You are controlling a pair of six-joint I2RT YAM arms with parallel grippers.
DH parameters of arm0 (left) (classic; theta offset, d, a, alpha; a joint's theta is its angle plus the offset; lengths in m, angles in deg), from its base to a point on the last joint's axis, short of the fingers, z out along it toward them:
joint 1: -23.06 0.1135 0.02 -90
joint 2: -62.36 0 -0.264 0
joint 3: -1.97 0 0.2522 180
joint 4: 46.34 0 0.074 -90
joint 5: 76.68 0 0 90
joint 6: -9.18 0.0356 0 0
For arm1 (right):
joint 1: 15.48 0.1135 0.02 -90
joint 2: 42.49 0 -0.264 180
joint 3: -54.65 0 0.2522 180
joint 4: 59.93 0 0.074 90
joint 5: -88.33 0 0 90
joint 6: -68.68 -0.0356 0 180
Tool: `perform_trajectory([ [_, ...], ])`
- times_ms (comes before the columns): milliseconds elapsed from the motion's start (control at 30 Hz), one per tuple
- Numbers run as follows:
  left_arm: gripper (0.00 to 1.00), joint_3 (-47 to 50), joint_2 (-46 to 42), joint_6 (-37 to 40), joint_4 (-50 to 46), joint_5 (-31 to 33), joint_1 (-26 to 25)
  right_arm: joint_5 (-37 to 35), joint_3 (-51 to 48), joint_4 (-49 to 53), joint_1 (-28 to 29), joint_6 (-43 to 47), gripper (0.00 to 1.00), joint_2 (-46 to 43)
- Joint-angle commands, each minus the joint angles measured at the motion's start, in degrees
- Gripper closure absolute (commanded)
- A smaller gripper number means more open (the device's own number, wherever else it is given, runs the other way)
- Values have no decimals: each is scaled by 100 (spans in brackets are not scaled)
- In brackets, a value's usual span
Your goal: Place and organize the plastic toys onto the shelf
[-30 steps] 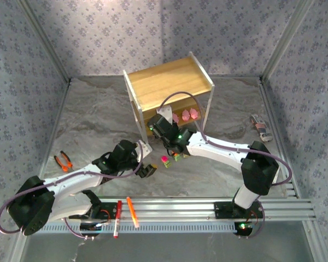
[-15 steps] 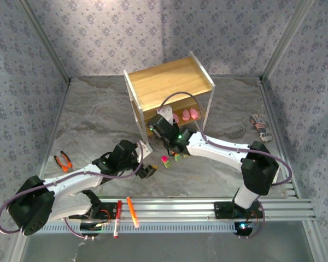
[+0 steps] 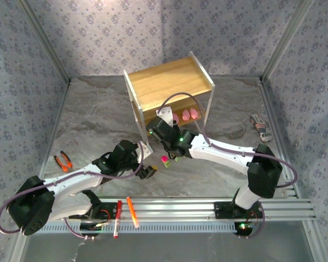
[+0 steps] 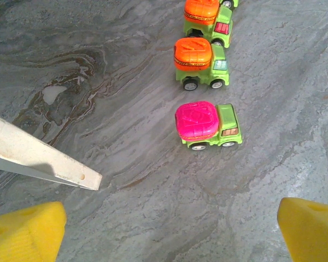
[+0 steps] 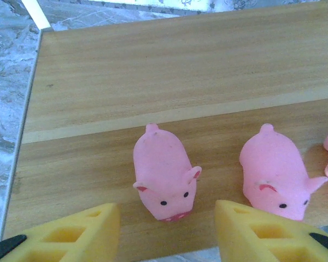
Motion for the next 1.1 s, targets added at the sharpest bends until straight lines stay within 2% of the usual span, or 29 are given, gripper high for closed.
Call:
perform_trajectory([
  [0,1,-62,25,126,-20,-216,-30,-240,45,364,65,-108,49,-269],
  [333,0,-140,309,-20,197,-332,-143,-564,-679,988,323,-440,45,-993],
  [567,0,-97,637,-240,855,99,-434,-796,-1422,1402,439,-931,37,-1887],
  [867,0,-197,1274,-562,1594,310,-648,-951,-2113,2105,575,-1391,32,-2716],
  [1067,1,-444,1893,-739,1971,870,-790,-794,-2717,2100,567,-1434,28,-3322],
])
